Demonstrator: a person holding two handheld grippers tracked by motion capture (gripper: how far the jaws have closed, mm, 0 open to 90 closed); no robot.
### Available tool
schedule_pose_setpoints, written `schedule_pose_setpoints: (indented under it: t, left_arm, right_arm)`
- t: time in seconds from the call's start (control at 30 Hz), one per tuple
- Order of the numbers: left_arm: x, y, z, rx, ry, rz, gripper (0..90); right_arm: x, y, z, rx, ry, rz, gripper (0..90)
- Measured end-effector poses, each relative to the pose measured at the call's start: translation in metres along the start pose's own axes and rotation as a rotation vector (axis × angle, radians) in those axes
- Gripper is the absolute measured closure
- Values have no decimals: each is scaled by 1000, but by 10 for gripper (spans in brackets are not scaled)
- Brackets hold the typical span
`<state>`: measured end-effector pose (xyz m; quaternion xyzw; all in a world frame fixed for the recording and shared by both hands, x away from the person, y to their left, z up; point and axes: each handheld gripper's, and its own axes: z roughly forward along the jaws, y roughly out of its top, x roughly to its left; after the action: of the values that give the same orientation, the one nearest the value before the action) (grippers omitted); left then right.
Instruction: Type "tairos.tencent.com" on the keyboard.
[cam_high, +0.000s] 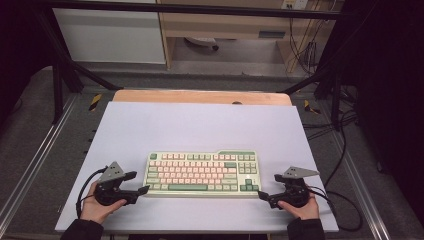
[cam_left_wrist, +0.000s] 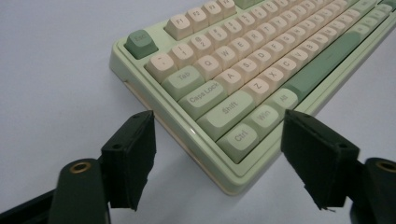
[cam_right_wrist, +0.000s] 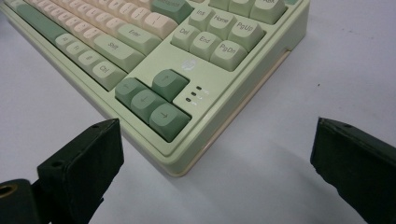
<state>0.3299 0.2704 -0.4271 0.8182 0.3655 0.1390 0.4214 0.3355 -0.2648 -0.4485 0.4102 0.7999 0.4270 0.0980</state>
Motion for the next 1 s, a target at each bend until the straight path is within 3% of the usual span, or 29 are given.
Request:
schedule_pose_setpoints:
  t: [0.13, 0.53, 1.0]
  left_arm:
    - [-2, 3, 0, -5, 7, 3, 326]
    - [-8, 18, 3, 0, 33, -4, 560]
    - [-18, 32, 14, 18, 21, 1, 758]
  right_arm:
    - [0, 0, 0, 1, -2, -2, 31]
    - [0, 0, 0, 3, -4, 2, 31]
    - [0, 0, 0, 4, -3, 3, 30]
